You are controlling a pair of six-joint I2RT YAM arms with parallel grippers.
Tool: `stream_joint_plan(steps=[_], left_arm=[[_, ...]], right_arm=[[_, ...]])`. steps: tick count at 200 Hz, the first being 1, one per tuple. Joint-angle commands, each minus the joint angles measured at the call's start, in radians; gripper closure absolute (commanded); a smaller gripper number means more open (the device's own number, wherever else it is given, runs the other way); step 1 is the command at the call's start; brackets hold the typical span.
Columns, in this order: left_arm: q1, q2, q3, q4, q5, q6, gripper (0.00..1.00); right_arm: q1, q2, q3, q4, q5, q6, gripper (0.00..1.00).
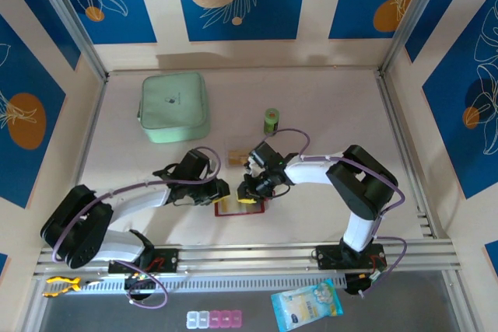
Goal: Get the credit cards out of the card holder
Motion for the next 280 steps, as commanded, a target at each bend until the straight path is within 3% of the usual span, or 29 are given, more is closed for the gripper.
stream_joint_plan(steps=[1, 44, 72, 166, 218, 280], left_arm=[[-0.012, 0.018, 0.016, 0.002, 0.002, -0.015, 0.69], [-0.023, 0.041, 0.025, 0.006, 0.002, -0.017, 0.72], [-0.025, 0.047, 0.028, 0.02, 0.006, -0.022, 0.8], [-0.039, 0.008, 0.063, 0.024, 0.025, -0.041, 0.8], [-0.056, 0.027, 0.102, 0.018, 0.029, -0.041, 0.77], [-0.105, 0.106, 0.191, 0.034, 0.042, -0.039, 0.63]], right_arm=[[-0.009, 0.002, -0.031, 0.003, -0.013, 0.021, 0.81], [-0.012, -0.011, -0.036, 0.014, -0.027, 0.028, 0.81], [-0.012, -0.018, -0.037, 0.011, -0.032, 0.03, 0.81], [-0.016, -0.155, -0.018, -0.08, 0.021, 0.021, 0.8], [-0.029, -0.207, -0.023, -0.126, 0.056, 0.009, 0.8], [-0.069, -0.313, -0.035, -0.237, 0.13, -0.023, 0.79]])
